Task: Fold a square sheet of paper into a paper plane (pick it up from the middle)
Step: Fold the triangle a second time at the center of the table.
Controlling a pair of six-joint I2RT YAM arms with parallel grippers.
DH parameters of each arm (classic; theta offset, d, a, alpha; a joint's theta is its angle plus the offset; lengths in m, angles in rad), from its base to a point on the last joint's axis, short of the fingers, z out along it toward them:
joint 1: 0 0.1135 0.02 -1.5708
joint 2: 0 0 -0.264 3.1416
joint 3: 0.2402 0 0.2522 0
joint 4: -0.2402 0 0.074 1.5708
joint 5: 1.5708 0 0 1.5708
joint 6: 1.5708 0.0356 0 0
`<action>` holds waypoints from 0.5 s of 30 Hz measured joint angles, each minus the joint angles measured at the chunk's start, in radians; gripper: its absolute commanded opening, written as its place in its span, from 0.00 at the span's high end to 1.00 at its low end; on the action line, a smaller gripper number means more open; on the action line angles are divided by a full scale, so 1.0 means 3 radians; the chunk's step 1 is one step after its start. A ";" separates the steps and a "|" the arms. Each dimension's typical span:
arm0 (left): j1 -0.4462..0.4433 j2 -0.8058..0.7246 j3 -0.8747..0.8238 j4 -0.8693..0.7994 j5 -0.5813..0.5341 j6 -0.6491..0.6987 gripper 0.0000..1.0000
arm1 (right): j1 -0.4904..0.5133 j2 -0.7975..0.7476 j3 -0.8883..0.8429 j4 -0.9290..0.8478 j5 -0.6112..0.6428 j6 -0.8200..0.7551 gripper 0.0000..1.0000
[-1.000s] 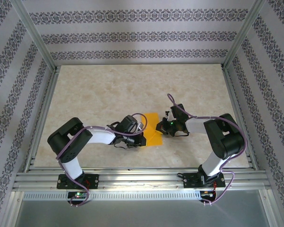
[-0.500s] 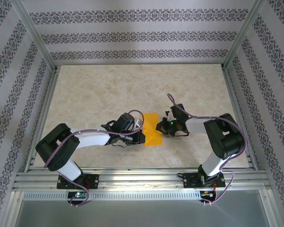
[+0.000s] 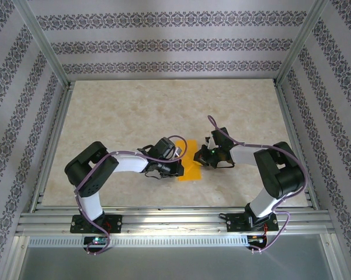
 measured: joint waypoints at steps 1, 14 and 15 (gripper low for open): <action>0.0001 -0.0001 -0.0017 0.0027 0.0000 0.0006 1.00 | 0.0008 -0.0058 0.0000 -0.0024 0.0005 -0.0008 0.97; 0.0000 -0.0052 -0.0121 0.0141 -0.0013 0.0036 1.00 | 0.0460 -0.0067 0.0003 -0.0038 -0.0020 -0.0039 0.97; 0.0000 -0.0052 -0.0121 0.0141 -0.0013 0.0037 1.00 | 0.0472 -0.0014 0.0003 -0.0038 -0.0024 -0.0062 0.98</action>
